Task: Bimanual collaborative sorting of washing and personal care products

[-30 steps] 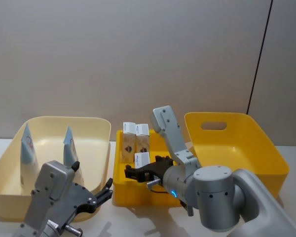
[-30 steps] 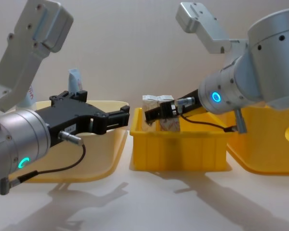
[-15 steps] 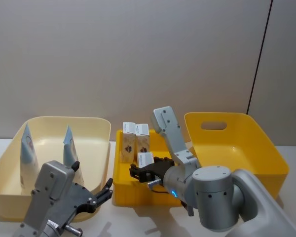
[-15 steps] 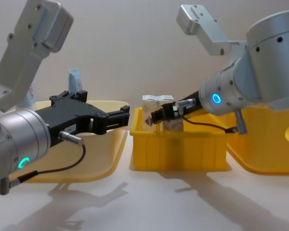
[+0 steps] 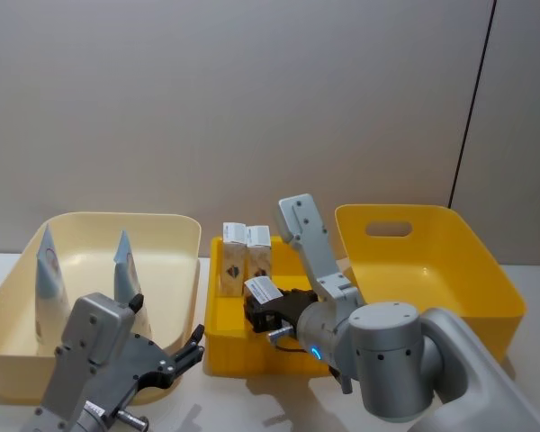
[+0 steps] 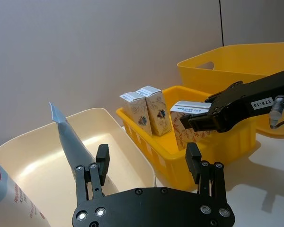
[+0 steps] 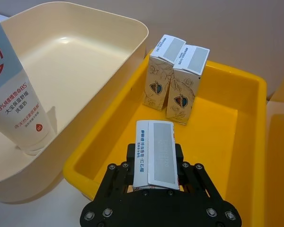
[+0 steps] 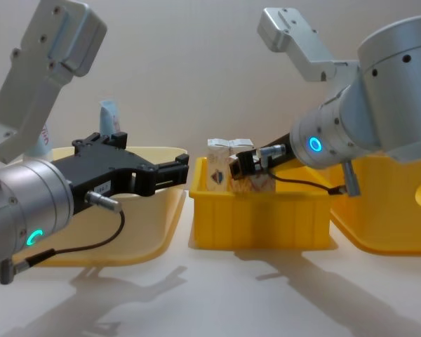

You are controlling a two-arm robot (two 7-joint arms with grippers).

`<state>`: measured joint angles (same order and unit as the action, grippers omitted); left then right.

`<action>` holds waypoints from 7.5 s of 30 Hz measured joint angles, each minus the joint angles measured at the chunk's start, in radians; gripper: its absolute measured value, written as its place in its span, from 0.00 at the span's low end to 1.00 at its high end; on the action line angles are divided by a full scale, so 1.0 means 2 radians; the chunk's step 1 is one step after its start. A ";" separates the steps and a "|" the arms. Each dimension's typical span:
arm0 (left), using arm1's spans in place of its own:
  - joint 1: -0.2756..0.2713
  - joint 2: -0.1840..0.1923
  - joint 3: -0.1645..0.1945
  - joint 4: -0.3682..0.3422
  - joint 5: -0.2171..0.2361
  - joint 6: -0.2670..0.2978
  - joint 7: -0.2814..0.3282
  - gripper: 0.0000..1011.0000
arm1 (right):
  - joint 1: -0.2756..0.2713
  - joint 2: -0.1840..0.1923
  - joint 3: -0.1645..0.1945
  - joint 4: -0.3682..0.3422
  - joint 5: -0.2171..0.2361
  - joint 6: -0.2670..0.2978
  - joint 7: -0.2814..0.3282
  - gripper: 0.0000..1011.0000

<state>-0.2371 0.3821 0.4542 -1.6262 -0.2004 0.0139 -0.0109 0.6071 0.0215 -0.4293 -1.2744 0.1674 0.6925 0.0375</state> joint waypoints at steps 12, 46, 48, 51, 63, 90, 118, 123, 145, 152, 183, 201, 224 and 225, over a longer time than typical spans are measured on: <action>0.000 0.000 0.000 0.000 0.000 0.000 0.000 0.99 | -0.002 0.001 0.002 -0.007 -0.001 -0.006 0.001 0.41; 0.000 0.000 0.000 0.000 0.000 0.000 0.000 0.99 | -0.026 0.077 0.058 -0.164 -0.050 -0.044 -0.025 0.41; 0.000 0.000 0.000 0.000 0.000 0.000 0.000 0.99 | -0.028 0.083 0.063 -0.168 -0.052 -0.042 -0.026 0.41; 0.000 0.000 0.000 0.000 0.000 0.000 0.000 0.99 | -0.036 0.098 0.075 -0.175 -0.056 -0.035 -0.026 0.41; 0.000 0.000 0.000 0.000 0.000 0.000 0.000 0.99 | -0.045 0.122 0.087 -0.162 -0.056 -0.011 -0.004 0.41; 0.000 0.000 0.000 0.000 0.000 0.000 0.000 0.99 | -0.030 0.130 0.073 -0.089 -0.041 0.013 0.062 0.98; 0.001 -0.001 -0.003 -0.002 0.003 0.000 0.004 0.99 | -0.089 0.148 0.125 -0.221 -0.057 -0.052 0.030 0.99; 0.003 -0.003 -0.008 -0.008 0.012 0.004 0.020 0.99 | -0.102 0.151 0.139 -0.251 -0.061 -0.071 0.022 0.99; 0.003 -0.036 -0.038 -0.013 0.011 0.032 0.059 0.99 | -0.130 0.157 0.181 -0.328 -0.073 -0.122 0.000 0.99; -0.013 -0.049 -0.045 0.014 -0.018 0.042 0.032 0.99 | -0.133 0.157 0.186 -0.336 -0.074 -0.127 -0.002 0.99; -0.045 -0.052 -0.080 0.071 -0.049 0.069 -0.009 0.99 | -0.136 0.158 0.191 -0.345 -0.075 -0.132 -0.004 0.99; -0.081 -0.054 -0.072 0.123 -0.050 0.074 -0.055 0.99 | -0.136 0.158 0.191 -0.346 -0.075 -0.133 -0.004 0.99; -0.103 -0.053 -0.071 0.155 -0.043 0.073 -0.073 0.86 | -0.136 0.158 0.191 -0.346 -0.075 -0.133 -0.004 0.99; -0.103 -0.053 -0.071 0.155 -0.043 0.073 -0.073 0.86 | -0.136 0.158 0.191 -0.346 -0.075 -0.133 -0.004 0.99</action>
<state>-0.4436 0.2752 0.3129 -1.3156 -0.2872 0.1607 -0.1566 0.3347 0.3370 -0.0471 -1.9664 0.0169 0.4270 0.0289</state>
